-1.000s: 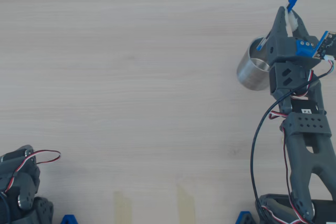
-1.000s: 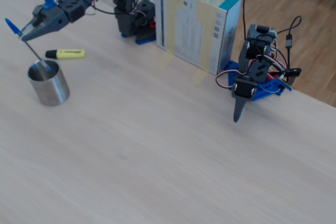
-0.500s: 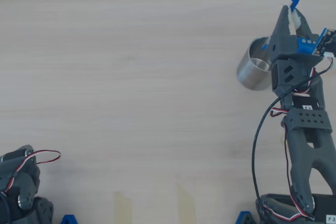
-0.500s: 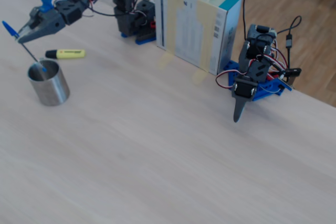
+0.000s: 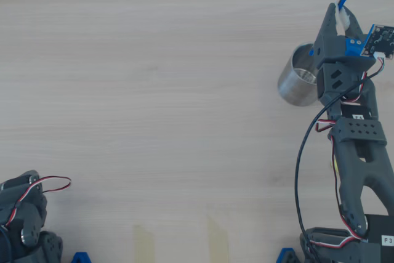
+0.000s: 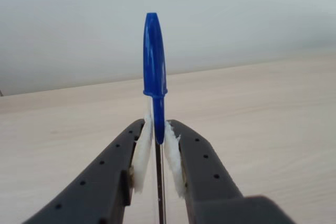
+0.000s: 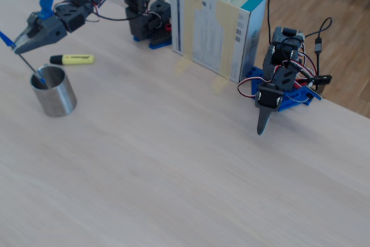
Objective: Grab the blue pen and put it in the silver cup.
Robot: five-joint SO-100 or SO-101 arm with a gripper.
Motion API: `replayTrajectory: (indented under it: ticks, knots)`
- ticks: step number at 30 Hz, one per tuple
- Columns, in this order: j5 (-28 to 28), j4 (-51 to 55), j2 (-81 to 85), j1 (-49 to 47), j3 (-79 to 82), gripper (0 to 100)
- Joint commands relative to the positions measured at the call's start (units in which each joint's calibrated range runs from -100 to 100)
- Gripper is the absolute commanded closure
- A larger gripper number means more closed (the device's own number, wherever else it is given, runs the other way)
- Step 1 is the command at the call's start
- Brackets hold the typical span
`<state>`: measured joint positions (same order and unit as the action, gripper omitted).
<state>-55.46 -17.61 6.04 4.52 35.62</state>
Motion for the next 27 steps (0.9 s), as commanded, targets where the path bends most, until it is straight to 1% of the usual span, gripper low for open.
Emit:
replayTrajectory:
  ticks: [1, 11, 13, 16, 27]
  knots:
    - [0.4, -0.8, -0.6, 0.4, -3.6, 98]
    - [0.5, -0.6, -2.9, 0.4, -2.7, 98]
    - [1.4, -0.2, -3.5, 0.3, -2.6, 98]
    - [2.2, -0.2, -3.7, 0.3, -1.6, 98]
    - [2.4, -0.6, -3.7, 0.2, 3.5, 98]
